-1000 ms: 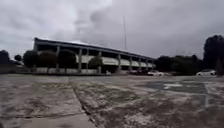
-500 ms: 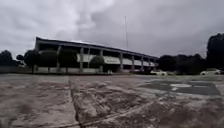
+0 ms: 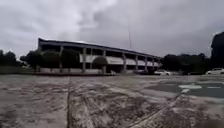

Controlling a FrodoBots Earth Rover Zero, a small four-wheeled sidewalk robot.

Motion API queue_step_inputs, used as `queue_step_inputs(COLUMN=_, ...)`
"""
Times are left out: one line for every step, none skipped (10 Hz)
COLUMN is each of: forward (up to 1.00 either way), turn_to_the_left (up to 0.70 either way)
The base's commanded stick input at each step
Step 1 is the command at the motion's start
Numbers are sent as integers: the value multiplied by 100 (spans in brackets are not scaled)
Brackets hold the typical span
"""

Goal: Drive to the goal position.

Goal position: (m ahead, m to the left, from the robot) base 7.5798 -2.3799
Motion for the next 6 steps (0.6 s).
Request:
queue_step_inputs(forward=70, turn_to_the_left=0)
queue_step_inputs(forward=70, turn_to_the_left=0)
queue_step_inputs(forward=70, turn_to_the_left=0)
queue_step_inputs(forward=70, turn_to_the_left=0)
queue_step_inputs(forward=70, turn_to_the_left=0)
queue_step_inputs(forward=70, turn_to_the_left=0)
